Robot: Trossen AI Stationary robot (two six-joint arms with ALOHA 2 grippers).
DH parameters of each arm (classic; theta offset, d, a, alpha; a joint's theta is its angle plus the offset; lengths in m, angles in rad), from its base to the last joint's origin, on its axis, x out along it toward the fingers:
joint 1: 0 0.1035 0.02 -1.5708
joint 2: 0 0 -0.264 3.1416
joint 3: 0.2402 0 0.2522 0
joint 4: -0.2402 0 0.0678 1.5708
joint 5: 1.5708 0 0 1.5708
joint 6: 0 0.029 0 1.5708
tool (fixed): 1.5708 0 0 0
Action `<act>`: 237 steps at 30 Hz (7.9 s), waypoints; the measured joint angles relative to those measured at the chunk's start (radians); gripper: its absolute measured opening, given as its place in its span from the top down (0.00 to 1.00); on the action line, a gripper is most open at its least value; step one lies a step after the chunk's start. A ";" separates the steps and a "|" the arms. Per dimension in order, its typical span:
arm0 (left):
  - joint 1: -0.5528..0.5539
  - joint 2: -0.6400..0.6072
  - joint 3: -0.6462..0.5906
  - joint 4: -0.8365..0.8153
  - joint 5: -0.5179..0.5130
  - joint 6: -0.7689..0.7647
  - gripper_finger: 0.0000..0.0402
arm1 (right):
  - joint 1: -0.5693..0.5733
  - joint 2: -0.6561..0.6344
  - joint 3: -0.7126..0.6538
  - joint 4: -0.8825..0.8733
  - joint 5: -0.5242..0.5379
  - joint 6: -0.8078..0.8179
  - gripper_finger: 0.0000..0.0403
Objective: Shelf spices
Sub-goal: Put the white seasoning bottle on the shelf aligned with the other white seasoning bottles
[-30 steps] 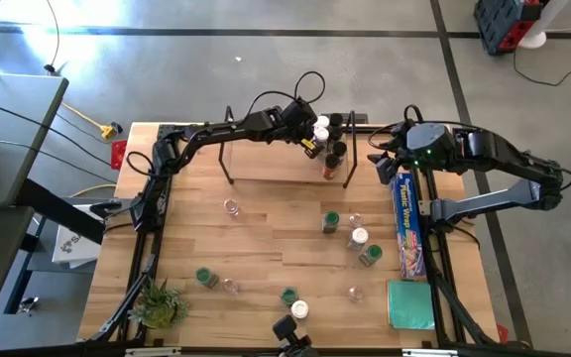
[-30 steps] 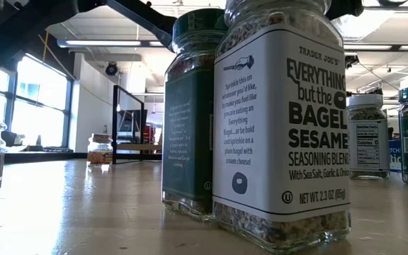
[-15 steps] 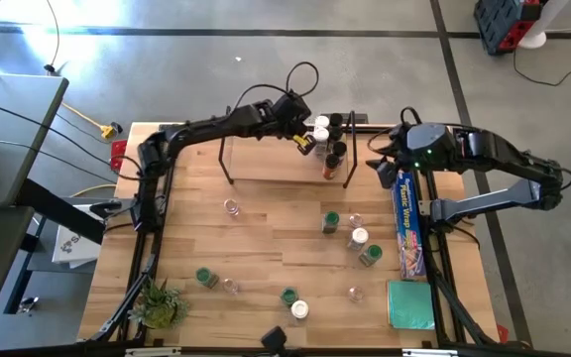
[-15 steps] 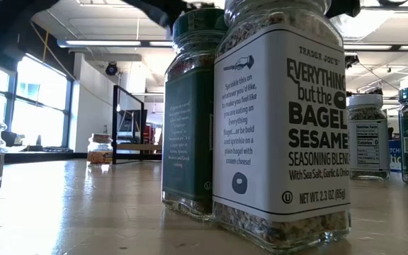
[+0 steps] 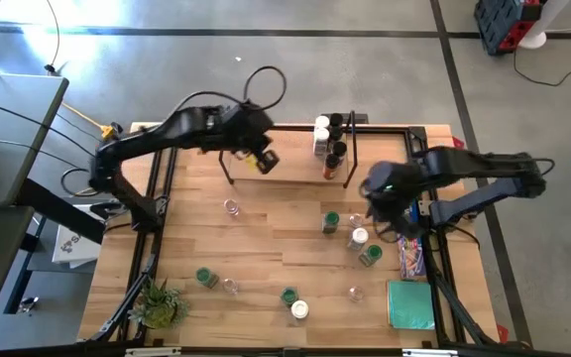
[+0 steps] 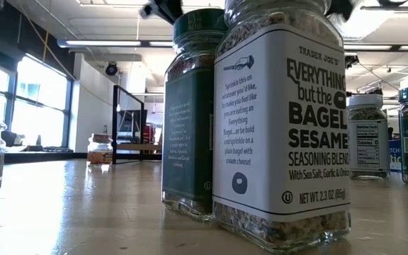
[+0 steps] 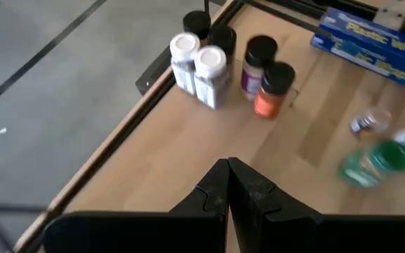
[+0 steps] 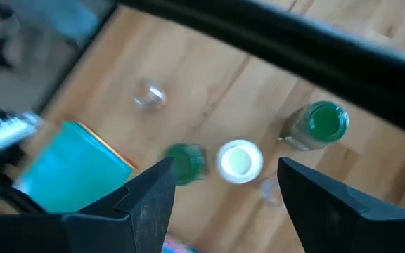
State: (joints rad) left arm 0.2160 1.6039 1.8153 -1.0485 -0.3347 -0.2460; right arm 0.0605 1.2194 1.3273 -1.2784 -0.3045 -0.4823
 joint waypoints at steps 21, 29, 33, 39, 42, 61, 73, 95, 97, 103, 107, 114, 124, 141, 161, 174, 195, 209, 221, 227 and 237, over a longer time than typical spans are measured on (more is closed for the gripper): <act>-0.190 -0.214 -0.001 -0.414 -0.224 -0.145 0.99 | 0.025 0.353 0.000 0.042 0.018 -0.250 0.40; -0.193 -0.214 -0.001 -0.422 -0.223 -0.119 0.99 | 0.030 0.302 -0.047 -0.032 0.101 -0.174 0.40; -0.193 -0.214 -0.001 -0.422 -0.218 -0.146 0.99 | 0.021 0.181 -0.191 -0.049 0.087 0.127 0.40; -0.193 -0.214 -0.001 -0.418 -0.211 -0.197 0.99 | 0.011 0.047 -0.287 -0.005 -0.023 1.071 0.40; -0.193 -0.214 -0.001 -0.413 -0.210 -0.206 0.99 | 0.011 0.020 -0.296 0.081 -0.039 1.370 0.40; -0.192 -0.214 -0.001 -0.413 -0.199 -0.143 0.99 | -0.001 0.075 -0.295 0.201 0.098 1.908 0.25; -0.192 -0.214 -0.001 -0.413 -0.197 -0.117 0.99 | 0.022 0.242 -0.295 0.267 0.094 2.038 0.25; -0.192 -0.214 -0.001 -0.412 -0.162 -0.118 0.99 | 0.051 0.257 -0.272 0.220 0.100 1.958 0.53; -0.192 -0.214 -0.001 -0.413 -0.161 -0.118 0.99 | 0.051 0.236 -0.215 0.179 0.093 1.877 0.53; -0.192 -0.214 -0.001 -0.390 -0.160 -0.116 0.99 | 0.006 0.234 0.074 -0.043 0.091 1.449 0.53; -0.187 -0.214 -0.002 -0.353 -0.042 -0.088 0.99 | -0.052 0.268 0.275 -0.076 0.137 1.151 0.53; -0.145 -0.210 -0.002 -0.236 0.149 -0.001 0.97 | -0.134 0.453 0.604 -0.110 0.245 0.654 0.53; -0.028 -0.150 -0.002 0.008 0.390 0.264 0.58 | -0.140 0.669 0.998 -0.147 0.271 0.266 0.53; 0.001 0.099 -0.002 0.138 0.532 0.411 0.22 | -0.182 0.666 1.022 -0.180 0.262 0.254 0.53; 0.016 0.103 -0.002 0.134 0.580 0.463 0.52 | -0.208 0.661 1.022 -0.156 0.275 0.414 0.29; 0.037 -0.125 -0.498 0.692 0.658 0.246 0.52 | -0.226 0.536 0.876 -0.126 0.321 0.459 0.22; 0.030 -0.185 -0.632 0.850 0.669 0.138 0.52 | -0.259 0.394 0.446 0.571 0.085 0.649 0.22; 0.033 -0.186 -0.629 0.868 0.637 0.142 0.53 | -0.256 0.412 0.446 0.564 0.071 0.653 0.24; 0.036 -0.188 -0.629 0.796 0.587 0.187 0.31 | -0.272 0.412 0.446 0.548 0.110 0.645 0.52; 0.096 -0.218 -0.629 0.525 0.536 0.169 0.21 | -0.309 0.410 0.398 0.413 0.248 0.528 0.52; 0.090 -0.320 -0.629 0.375 0.443 0.097 0.20 | -0.412 0.413 0.063 0.747 0.164 0.345 0.52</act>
State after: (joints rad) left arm 0.3058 1.2841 1.1862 -0.6733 0.1083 -0.1490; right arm -0.3518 1.6325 1.3900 -0.5311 -0.1401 -0.1375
